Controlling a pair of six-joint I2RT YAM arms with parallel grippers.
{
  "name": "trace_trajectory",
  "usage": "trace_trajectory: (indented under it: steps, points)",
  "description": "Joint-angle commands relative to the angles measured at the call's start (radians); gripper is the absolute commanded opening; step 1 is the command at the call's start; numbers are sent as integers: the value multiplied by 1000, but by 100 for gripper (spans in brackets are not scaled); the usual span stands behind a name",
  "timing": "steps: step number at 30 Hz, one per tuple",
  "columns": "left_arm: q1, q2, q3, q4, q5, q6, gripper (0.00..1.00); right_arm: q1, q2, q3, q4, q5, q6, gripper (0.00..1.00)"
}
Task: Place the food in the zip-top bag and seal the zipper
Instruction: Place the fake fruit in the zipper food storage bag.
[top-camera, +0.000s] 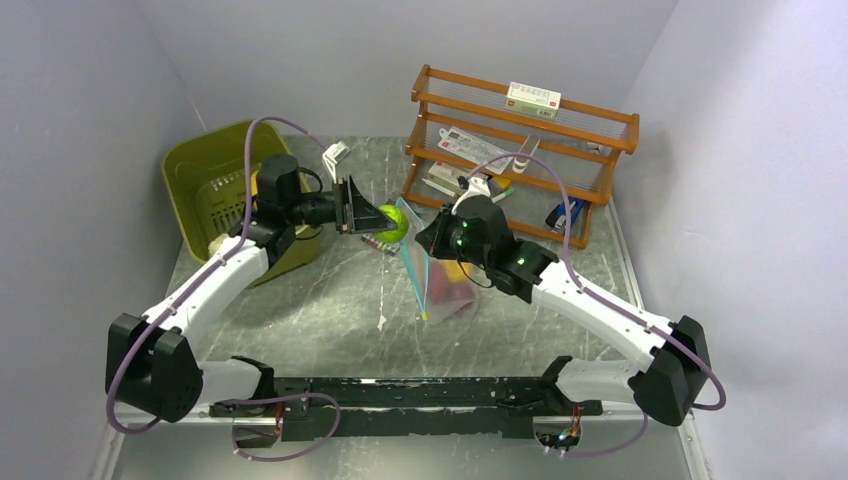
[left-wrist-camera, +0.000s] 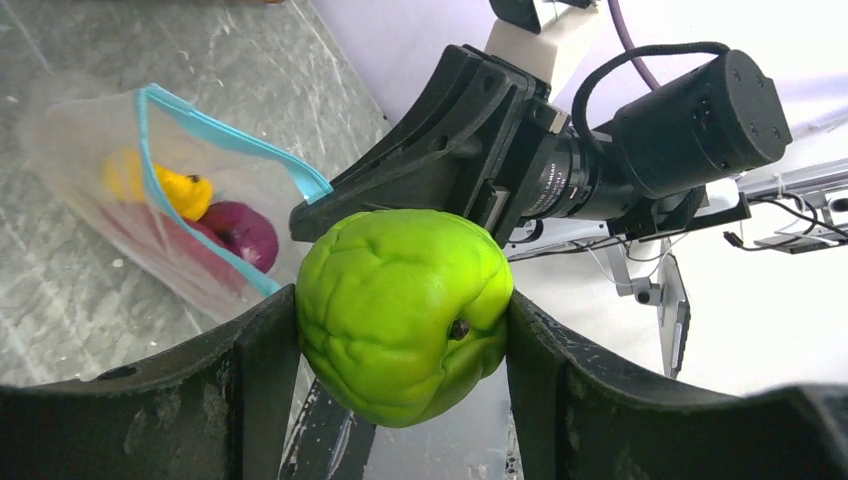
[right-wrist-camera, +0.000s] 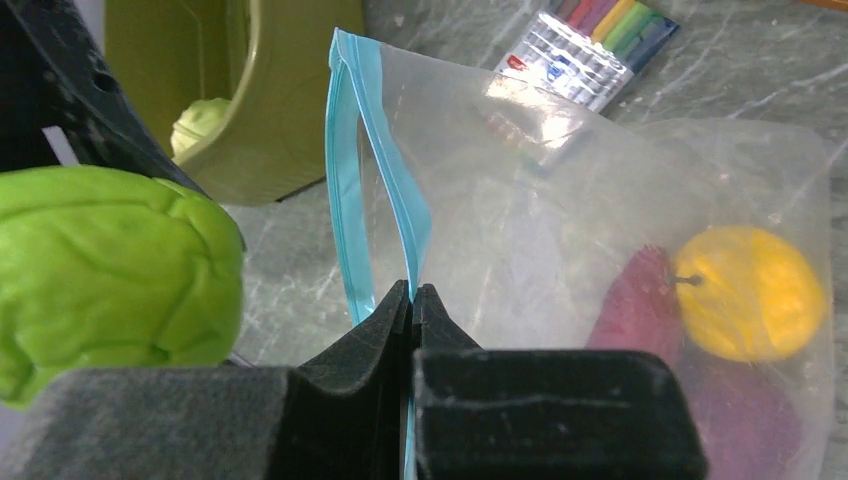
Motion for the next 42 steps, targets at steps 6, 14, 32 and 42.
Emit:
trace_trajectory:
  steps: [6, 14, 32, 42]
  points:
    - [-75, 78, -17, 164, -49, -77, 41, 2, -20, 5, 72, -14, 20, 0]
    - [-90, 123, 36, -37, -148, 61, 41, 2, -31, 11, 64, -13, 6, 0]
    - [-160, 150, 185, -409, -436, 263, 45, 2, -48, 8, 140, -52, 15, 0]
    - [-175, 138, 206, -447, -450, 287, 61, 2, -59, -15, 138, -37, 32, 0]
